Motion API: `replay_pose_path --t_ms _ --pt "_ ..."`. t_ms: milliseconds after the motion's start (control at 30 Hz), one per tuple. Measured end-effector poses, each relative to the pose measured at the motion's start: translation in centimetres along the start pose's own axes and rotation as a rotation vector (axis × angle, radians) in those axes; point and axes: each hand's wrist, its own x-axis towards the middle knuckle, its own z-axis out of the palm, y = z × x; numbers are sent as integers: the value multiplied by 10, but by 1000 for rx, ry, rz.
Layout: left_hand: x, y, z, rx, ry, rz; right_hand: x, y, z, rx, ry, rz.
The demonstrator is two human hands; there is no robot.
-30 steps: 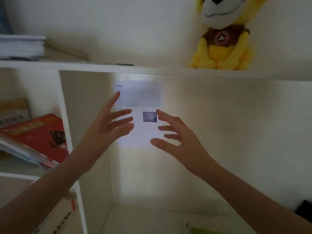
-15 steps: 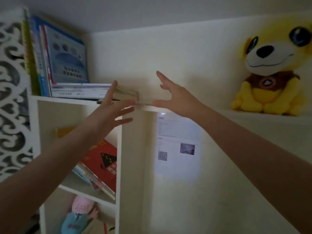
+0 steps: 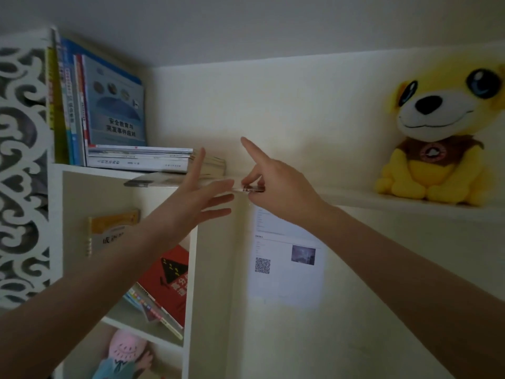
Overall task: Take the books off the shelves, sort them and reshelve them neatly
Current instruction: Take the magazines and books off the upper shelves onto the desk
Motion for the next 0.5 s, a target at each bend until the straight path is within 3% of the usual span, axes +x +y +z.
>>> replay_pose_path --t_ms 200,333,500 --pt "-11 -1 2 -76 200 46 -16 -23 7 236 -86 -29" --pt "-21 -2 -4 -166 269 -38 -17 -22 2 450 -181 8" --pt "-32 -4 -24 -139 311 -100 -8 -4 -1 454 -4 45"
